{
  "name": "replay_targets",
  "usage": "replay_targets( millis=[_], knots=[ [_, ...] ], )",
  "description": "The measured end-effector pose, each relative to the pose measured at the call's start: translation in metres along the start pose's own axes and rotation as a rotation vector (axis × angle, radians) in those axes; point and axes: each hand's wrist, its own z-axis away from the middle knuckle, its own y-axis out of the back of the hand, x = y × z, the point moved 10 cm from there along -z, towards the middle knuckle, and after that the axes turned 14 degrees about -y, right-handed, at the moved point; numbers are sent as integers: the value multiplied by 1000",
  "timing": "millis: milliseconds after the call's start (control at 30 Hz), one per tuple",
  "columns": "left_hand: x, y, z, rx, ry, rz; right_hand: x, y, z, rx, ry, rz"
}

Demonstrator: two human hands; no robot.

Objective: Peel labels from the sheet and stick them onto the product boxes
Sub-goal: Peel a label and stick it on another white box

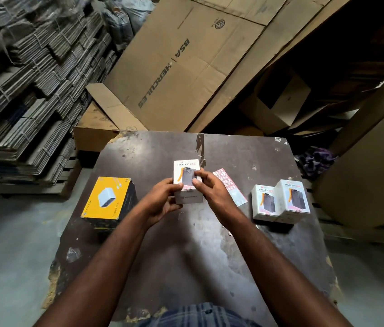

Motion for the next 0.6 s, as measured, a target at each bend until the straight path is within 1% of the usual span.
replay_targets(
  millis=[33,100,167,200,233,300,367,433,533,600],
  knots=[
    [2,-1,1,-3,2,29,1,1,1,0,20,23],
    [3,-3,2,0,9,59,-2,5,3,77,95,138],
    [4,-5,1,-11,7,28,-9,13,5,182,172,241],
    [5,-7,1,-35,-2,-4,-11,16,5,205,186,260],
    [6,-9,2,-61,-13,-46,-11,19,4,196,179,264],
    [6,-11,3,-95,-30,-131,-10,18,1,110,142,279],
    [5,-12,4,-108,-52,-197,-8,18,-1,40,115,307],
    [6,-14,4,-108,-99,-281,-6,20,-1,-2,85,281],
    [12,-14,1,-57,-205,-363,-7,20,5,-8,44,202],
    [13,-17,0,-75,-238,-355,-6,23,5,12,34,161]
  ],
)
